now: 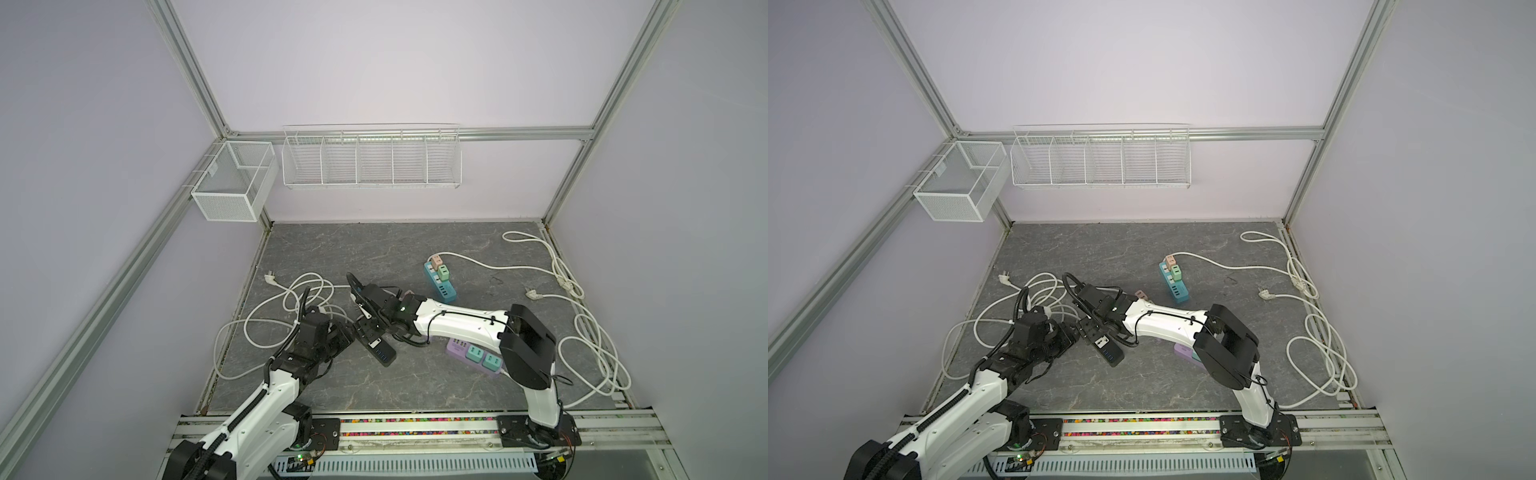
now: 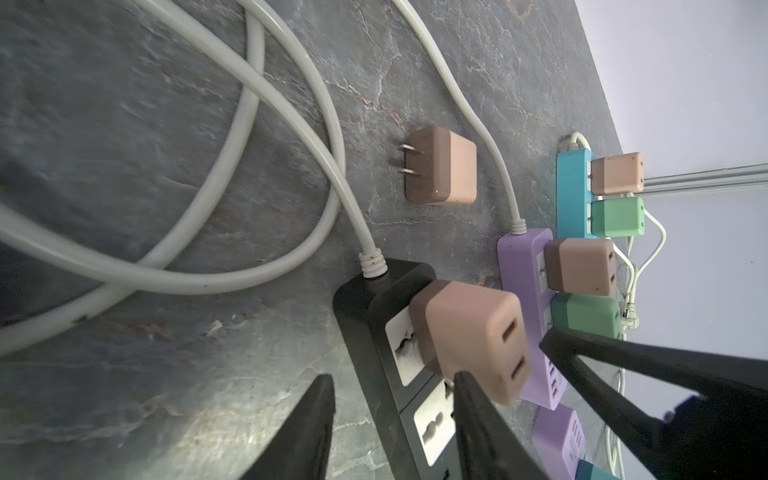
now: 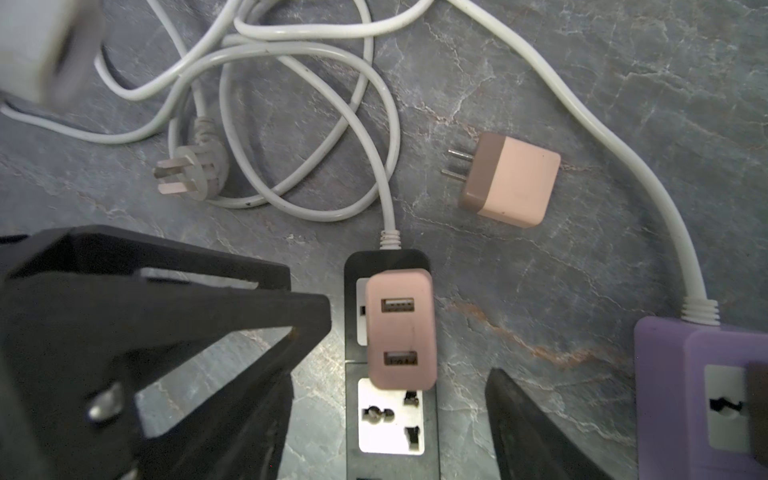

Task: Pull the plug off the socket
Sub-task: 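Move the right gripper back over the black strip's remaining pink adapter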

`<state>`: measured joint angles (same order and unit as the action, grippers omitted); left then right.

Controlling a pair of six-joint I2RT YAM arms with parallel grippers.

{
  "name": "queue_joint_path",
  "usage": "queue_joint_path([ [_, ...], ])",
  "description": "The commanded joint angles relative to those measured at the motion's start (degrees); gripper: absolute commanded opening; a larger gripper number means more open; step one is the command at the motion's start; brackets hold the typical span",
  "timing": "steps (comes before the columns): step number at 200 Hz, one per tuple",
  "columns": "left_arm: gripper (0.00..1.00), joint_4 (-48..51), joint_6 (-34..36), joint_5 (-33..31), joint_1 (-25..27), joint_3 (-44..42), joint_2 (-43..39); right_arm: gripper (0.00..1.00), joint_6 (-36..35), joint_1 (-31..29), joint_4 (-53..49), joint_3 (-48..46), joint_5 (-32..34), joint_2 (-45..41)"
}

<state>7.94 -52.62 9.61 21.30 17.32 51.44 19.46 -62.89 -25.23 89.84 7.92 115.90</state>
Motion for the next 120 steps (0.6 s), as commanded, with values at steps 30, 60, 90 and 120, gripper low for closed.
queue_joint_path([
  [30,0.44,-5.8,-1.5,1.7,-0.9,-1.2,4.6,0.68,-2.5,-0.4,-1.3,3.4,1.9,3.0],
  [60,0.41,-8.2,-1.8,2.4,-1.0,-1.5,7.5,0.64,-3.4,-0.4,-1.7,4.7,2.3,4.5],
  [90,0.40,-9.6,-2.0,3.1,-1.1,-1.7,9.3,0.59,-3.8,-0.5,-2.1,5.7,2.1,5.8],
  [120,0.38,-11.1,-2.2,4.2,-1.2,-1.9,11.8,0.57,-4.0,-0.4,-2.2,6.0,2.3,6.4],
])
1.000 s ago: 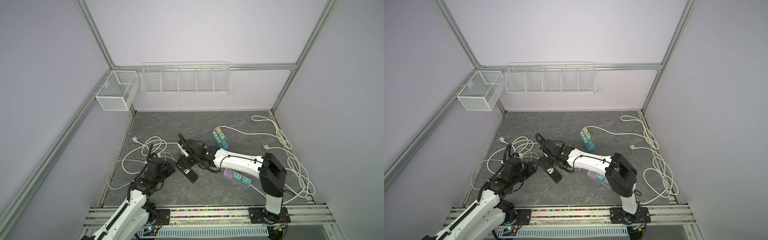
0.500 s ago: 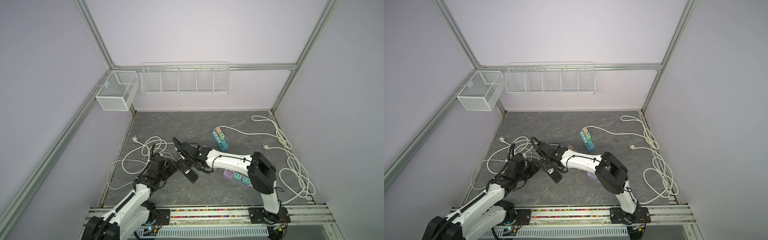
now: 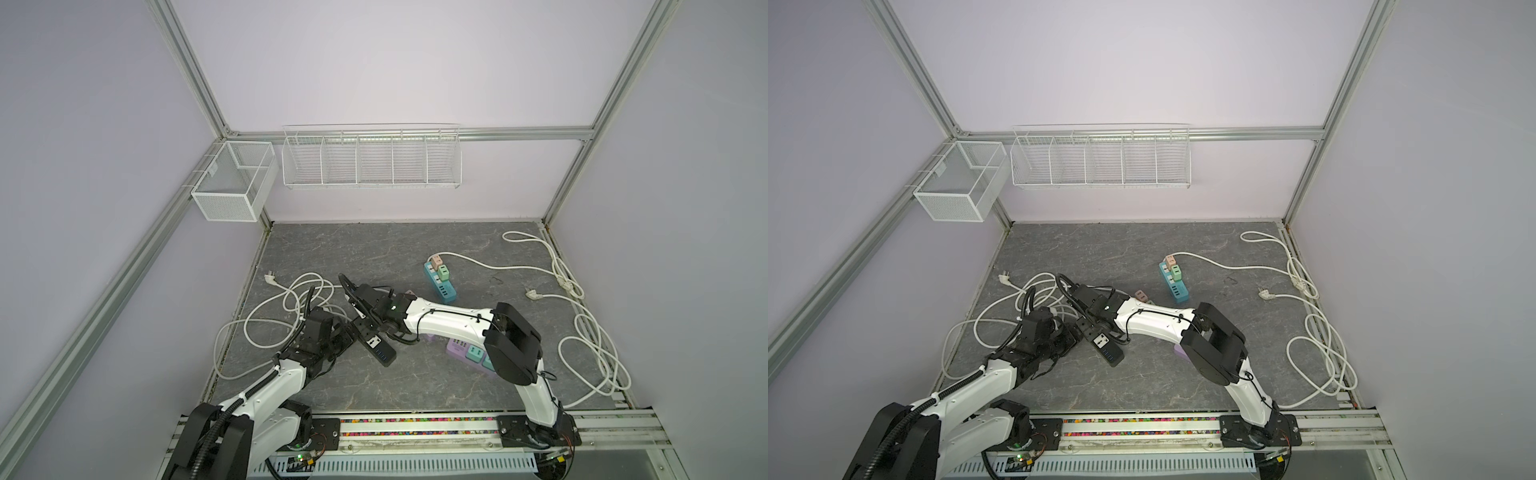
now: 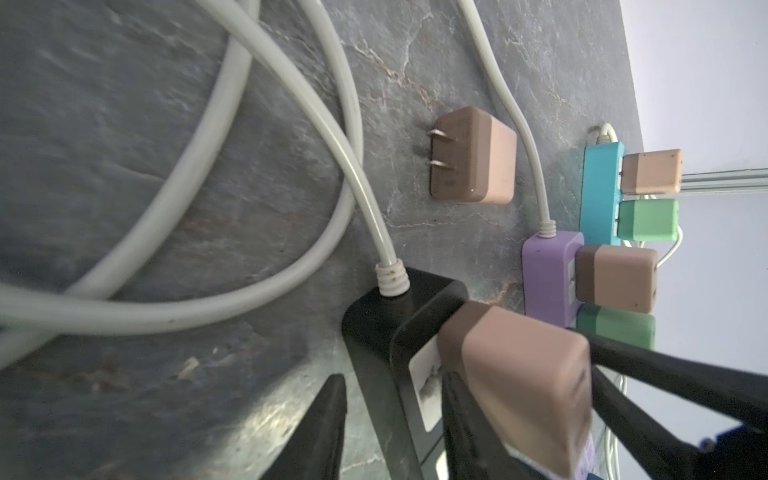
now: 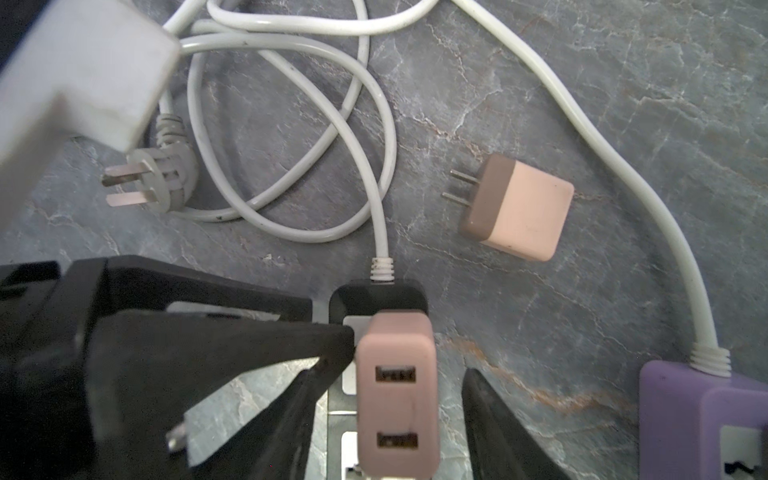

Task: Pull the plug off the socket
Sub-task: 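Move the right gripper back over the black strip's remaining pink adapter, then close the right gripper on the pink adapter while the left gripper holds the black strip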

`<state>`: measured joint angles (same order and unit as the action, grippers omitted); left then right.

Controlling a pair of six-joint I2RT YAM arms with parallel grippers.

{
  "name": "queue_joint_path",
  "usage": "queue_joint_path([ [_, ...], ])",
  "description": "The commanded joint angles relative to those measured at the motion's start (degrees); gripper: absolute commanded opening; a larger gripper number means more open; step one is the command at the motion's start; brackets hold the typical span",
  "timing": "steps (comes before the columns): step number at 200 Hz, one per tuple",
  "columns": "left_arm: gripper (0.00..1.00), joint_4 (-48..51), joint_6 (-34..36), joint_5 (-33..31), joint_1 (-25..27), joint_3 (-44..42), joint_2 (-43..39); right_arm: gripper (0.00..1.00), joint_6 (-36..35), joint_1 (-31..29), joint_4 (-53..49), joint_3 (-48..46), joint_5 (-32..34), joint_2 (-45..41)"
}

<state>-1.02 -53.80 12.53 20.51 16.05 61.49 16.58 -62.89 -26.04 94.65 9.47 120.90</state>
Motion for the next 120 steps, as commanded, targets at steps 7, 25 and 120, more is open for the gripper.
queue_joint_path([
  [7,0.38,-2.2,-1.2,1.4,-0.5,-0.5,2.1,0.56,-1.2,-0.4,-1.5,1.2,0.7,1.5],
  [25,0.38,-2.5,-0.9,1.5,-0.4,-0.4,3.2,0.54,-1.3,-0.3,-1.5,1.0,1.2,1.8],
  [120,0.33,1.1,1.8,2.1,-0.4,0.1,6.6,0.47,-1.9,-0.3,-1.8,2.1,0.6,4.0],
])
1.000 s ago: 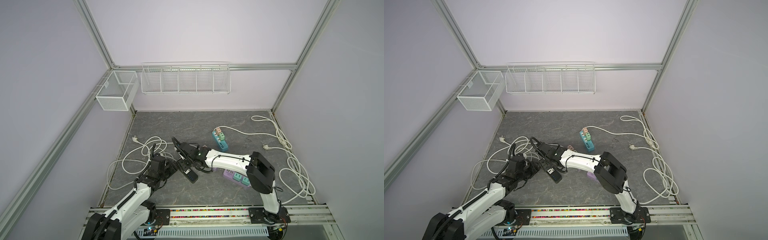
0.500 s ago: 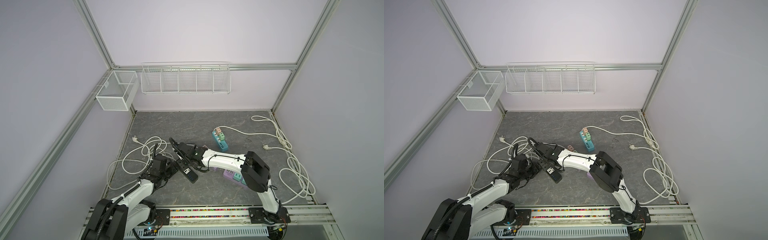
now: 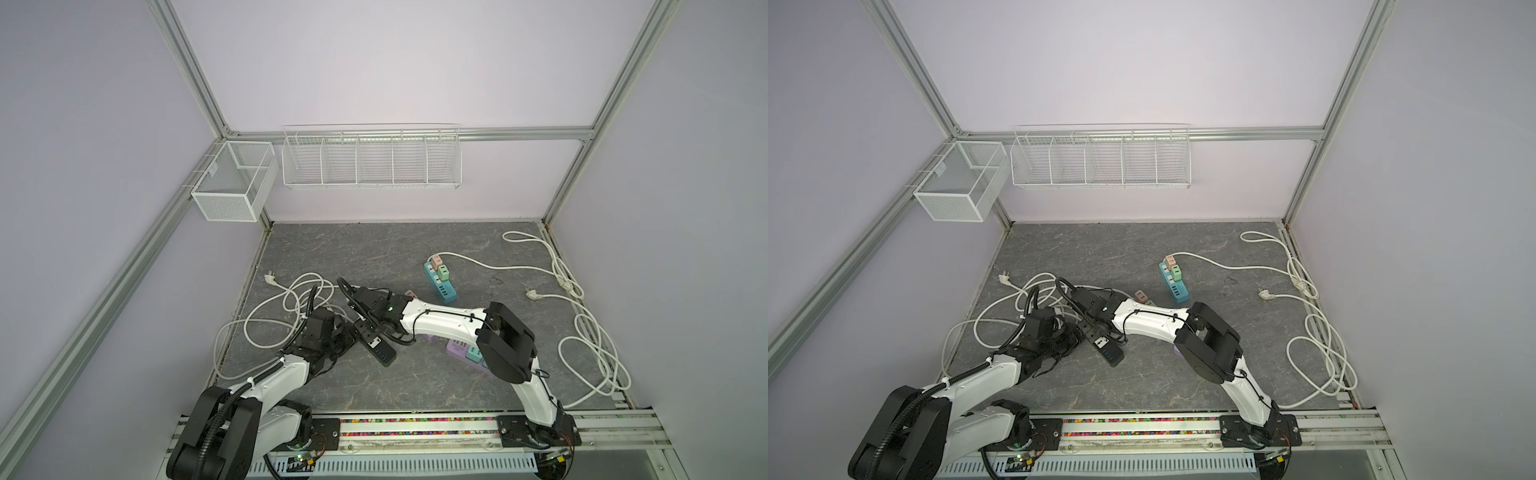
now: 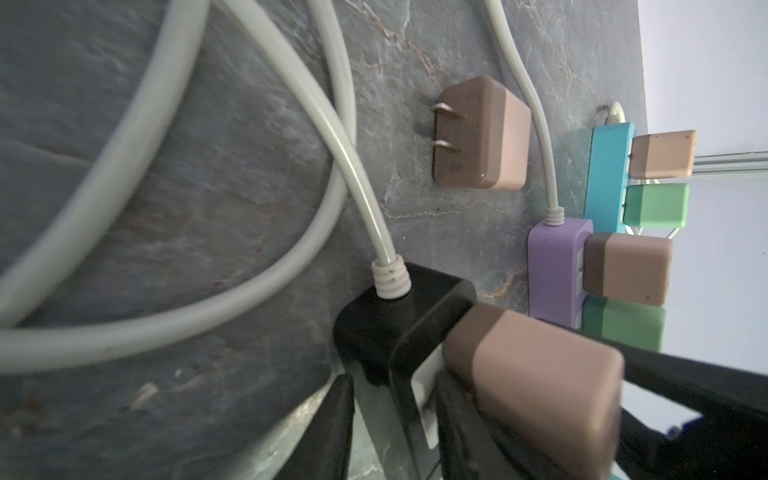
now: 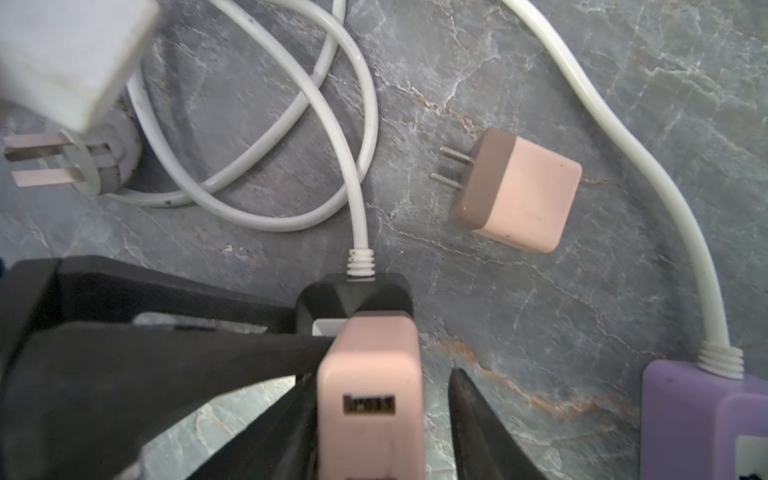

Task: Pull the plug off the socket
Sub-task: 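Close the right gripper on the pink adapter while the left gripper holds the black strip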

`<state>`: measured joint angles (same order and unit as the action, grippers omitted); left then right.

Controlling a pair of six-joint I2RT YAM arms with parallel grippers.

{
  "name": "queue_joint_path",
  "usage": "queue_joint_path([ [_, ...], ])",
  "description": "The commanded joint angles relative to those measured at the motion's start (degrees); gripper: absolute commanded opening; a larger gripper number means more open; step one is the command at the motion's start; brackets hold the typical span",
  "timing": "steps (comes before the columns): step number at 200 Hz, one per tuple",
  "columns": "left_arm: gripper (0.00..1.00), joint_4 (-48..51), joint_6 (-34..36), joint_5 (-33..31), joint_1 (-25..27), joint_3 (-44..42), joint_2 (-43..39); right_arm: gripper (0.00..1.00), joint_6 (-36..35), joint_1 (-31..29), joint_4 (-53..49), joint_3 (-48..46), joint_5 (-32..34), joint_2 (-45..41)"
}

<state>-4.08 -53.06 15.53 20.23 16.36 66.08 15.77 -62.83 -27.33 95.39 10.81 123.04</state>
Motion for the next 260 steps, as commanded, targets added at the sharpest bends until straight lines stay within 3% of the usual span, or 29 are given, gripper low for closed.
queue_joint_path([
  [1,0.33,4.2,1.1,-0.9,-0.2,-0.2,2.0,0.47,-1.1,-0.3,-0.5,1.4,-0.7,1.8],
  [260,0.31,8.7,3.7,-1.5,-0.1,-0.8,-1.0,0.19,-2.8,-0.8,0.7,2.5,-3.1,1.9],
])
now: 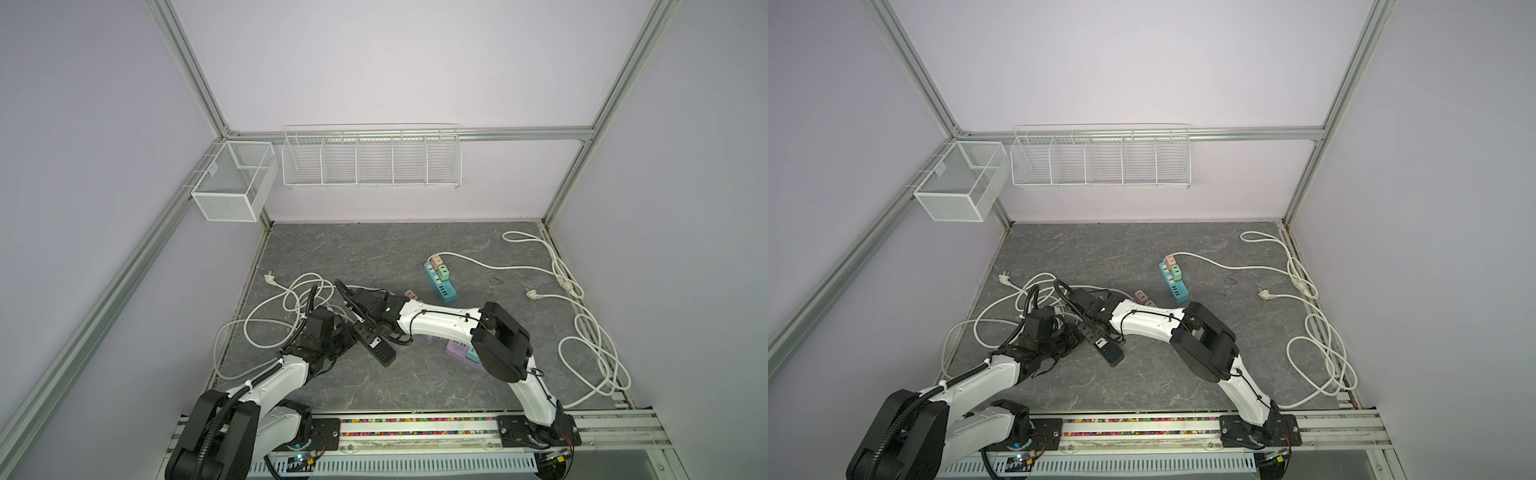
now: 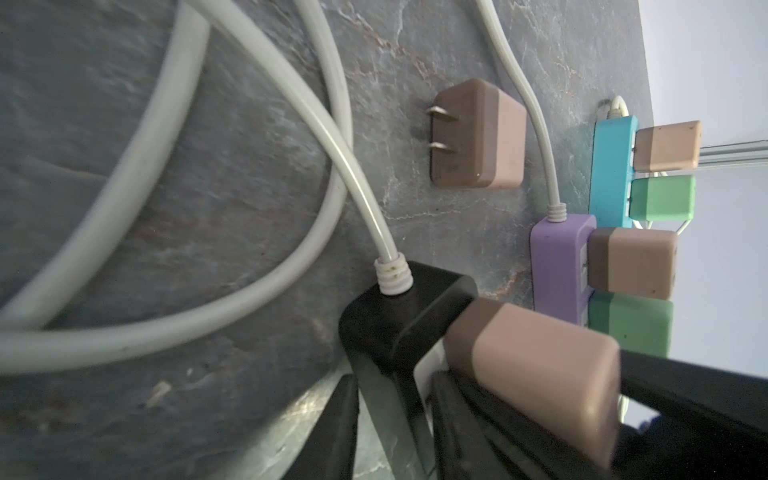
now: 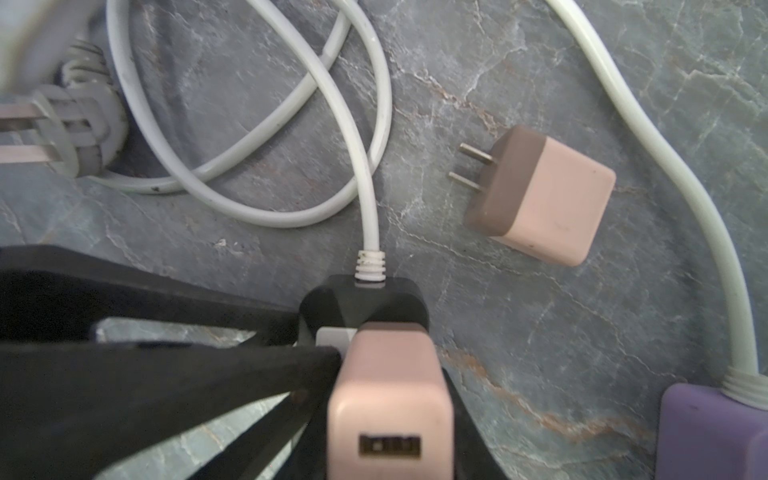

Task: Pull the plug off the socket
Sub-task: 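Close the right gripper on the pink adapter while the left gripper holds the black strip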

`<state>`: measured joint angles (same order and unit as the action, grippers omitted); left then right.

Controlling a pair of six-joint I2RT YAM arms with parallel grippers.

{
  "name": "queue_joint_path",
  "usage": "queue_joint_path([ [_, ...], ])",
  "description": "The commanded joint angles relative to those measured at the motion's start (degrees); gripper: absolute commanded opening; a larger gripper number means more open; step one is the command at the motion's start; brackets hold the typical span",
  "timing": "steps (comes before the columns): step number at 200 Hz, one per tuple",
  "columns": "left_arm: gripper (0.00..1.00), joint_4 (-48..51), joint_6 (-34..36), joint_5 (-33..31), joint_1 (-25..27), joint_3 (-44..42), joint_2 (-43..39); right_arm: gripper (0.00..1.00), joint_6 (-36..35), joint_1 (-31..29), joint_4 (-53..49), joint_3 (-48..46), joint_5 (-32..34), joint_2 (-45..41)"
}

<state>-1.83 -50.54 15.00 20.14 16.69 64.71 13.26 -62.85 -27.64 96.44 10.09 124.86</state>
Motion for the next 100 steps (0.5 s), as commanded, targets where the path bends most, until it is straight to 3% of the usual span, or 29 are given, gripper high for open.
queue_joint_path([
  [1,0.31,6.5,1.2,-0.9,-0.1,-1.1,0.4,0.19,-0.3,-0.9,1.1,1.4,-2.3,0.1],
  [71,0.30,8.2,1.3,-1.4,-0.1,-1.2,-0.9,0.18,0.4,1.2,3.2,-0.5,-3.7,-1.9],
  [100,0.29,8.0,1.1,-1.5,0.0,-1.7,-1.1,0.18,-1.1,-0.5,2.2,1.2,-4.0,-0.9],
])
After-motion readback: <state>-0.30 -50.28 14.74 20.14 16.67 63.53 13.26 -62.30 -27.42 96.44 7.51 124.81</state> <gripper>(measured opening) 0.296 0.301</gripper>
